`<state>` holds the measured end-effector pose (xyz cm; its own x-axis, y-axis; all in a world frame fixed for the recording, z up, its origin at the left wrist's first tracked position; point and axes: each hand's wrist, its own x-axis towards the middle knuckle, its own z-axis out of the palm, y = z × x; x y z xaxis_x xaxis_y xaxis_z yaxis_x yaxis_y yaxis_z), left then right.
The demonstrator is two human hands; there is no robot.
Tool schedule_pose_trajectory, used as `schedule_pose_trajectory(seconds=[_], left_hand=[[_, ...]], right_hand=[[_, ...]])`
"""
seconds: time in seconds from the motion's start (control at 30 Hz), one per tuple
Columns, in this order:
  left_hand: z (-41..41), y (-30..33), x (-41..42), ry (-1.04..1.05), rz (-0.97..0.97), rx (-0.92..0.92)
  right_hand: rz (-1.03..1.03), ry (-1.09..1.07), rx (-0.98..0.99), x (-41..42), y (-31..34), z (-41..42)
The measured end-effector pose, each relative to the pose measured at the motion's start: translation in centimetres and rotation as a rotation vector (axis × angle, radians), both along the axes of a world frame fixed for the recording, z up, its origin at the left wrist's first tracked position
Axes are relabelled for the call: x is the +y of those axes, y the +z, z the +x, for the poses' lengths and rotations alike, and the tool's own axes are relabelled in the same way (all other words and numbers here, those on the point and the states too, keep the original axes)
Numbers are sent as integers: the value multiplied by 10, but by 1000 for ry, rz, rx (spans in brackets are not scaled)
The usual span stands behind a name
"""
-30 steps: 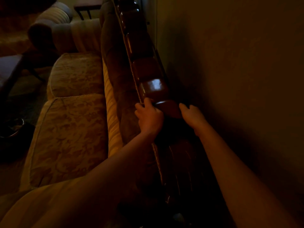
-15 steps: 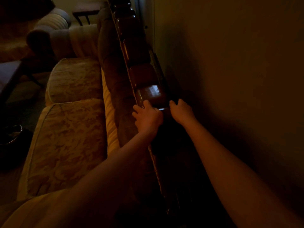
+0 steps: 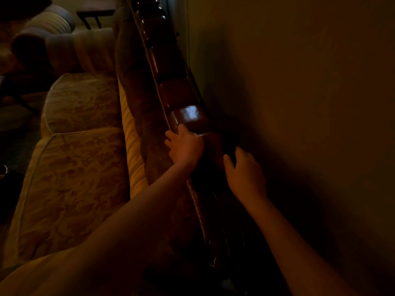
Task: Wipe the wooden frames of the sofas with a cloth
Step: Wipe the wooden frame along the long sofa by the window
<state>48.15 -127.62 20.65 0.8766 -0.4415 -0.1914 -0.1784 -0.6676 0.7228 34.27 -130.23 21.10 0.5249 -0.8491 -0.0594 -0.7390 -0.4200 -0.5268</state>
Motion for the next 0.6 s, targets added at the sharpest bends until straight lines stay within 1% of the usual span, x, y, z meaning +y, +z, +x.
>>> schedule_pose_trajectory(seconds=[0.07, 0.1, 0.2, 0.23, 0.37, 0.5, 0.53, 0.6], left_hand=[[-1, 1, 0, -8, -11, -8], [-2, 2, 0, -3, -13, -10], [-2, 7, 3, 29, -43, 56], [1, 6, 6, 38, -83, 89], [13, 0, 30, 43, -372, 259], [17, -7, 50, 71, -459, 356], [16, -9, 53, 79, -462, 369], [14, -13, 57, 112, -470, 403]], right_hand=[[-143, 93, 31, -6, -3, 16], [-157, 124, 42, -13, -3, 25], [-6, 154, 20, -34, -3, 41], [3, 167, 7, -33, -2, 39], [-202, 242, 67, 3, -5, 0], [-508, 266, 27, 48, -15, -31], [-549, 263, 28, 53, -18, -30], [-540, 254, 67, 53, -17, -19]])
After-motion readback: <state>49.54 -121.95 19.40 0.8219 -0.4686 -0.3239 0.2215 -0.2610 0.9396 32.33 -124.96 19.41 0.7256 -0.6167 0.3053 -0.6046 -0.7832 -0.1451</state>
